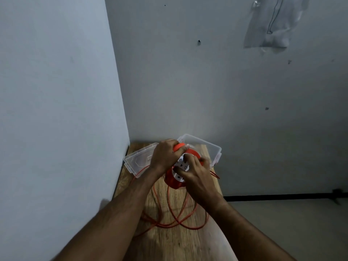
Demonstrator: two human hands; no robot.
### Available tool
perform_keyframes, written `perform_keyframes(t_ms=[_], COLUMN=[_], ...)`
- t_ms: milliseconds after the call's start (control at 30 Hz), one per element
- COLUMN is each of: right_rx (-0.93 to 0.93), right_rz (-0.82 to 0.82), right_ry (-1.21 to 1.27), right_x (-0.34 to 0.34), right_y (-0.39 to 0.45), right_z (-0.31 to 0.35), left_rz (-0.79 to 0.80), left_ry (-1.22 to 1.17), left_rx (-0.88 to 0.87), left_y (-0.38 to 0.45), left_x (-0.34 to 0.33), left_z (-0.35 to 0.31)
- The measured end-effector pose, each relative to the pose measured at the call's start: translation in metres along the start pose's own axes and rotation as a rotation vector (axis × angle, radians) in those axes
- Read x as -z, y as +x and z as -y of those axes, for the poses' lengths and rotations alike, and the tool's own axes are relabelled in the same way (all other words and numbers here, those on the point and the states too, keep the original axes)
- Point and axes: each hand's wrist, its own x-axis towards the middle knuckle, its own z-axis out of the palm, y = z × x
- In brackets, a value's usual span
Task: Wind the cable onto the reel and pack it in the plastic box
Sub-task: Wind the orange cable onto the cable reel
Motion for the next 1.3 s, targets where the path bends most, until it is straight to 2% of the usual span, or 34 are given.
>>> perform_keyframes(t_ms=[133,233,367,433,533,700,767,800,900,967,1033,1100,1167,1233,1300], right_rx=[-0.058,-0.189,-0.408,-0.585,-0.946,-1.613,-1.775,-1.787,-1.743,-1.774,-1.667,-1.328,-0.804,-0.327,-0.056], right_rz=[-0.119,-0.125,-0.218,-0.261,-0.316,-0.393,-0.475,-0.483,-0.404,-0.402,-0.376,-0.37,-0.37,-0.281,-0.124], right_ry=[0.006,0.141,0.33,0.428,0.622,1.213,1.464,1.575,1.753,1.688,1.553,1.191,0.678,0.318,0.122], right_x=[0.0,0.004,0.005,0.001,-0.004,0.005,0.004,0.002,-0.001,0.006,0.016,0.028,0.03,0.023,0.015], right_y=[0.007,0.013,0.014,0.016,0.022,0.046,0.052,0.053,0.057,0.055,0.048,0.035,0.022,0.014,0.012], right_z=[0.0,0.005,0.012,0.021,0.036,0.049,0.046,0.044,0.039,0.036,0.039,0.045,0.042,0.03,0.016], left_rz=[-0.012,-0.02,-0.054,-0.067,-0.106,-0.099,-0.085,-0.079,-0.076,-0.093,-0.107,-0.109,-0.096,-0.083,-0.078], left_ry=[0.028,0.024,0.019,0.021,0.04,0.09,0.112,0.117,0.098,0.04,-0.008,-0.015,-0.014,-0.028,-0.024], left_rx=[-0.007,0.007,0.007,0.007,0.007,0.005,-0.003,-0.004,0.022,0.055,0.077,0.078,0.081,0.087,0.078], left_y=[0.001,0.002,0.002,0.002,0.001,-0.004,-0.006,-0.006,-0.007,-0.006,-0.005,-0.003,-0.001,0.0,0.001], left_x=[0.002,0.004,0.003,0.002,0.0,-0.003,-0.004,-0.004,-0.002,0.0,0.002,0.003,0.005,0.007,0.009], left_z=[-0.005,-0.005,-0.003,-0.005,-0.01,-0.01,-0.008,-0.006,-0.001,0.002,0.003,0.003,0.003,0.005,0.005])
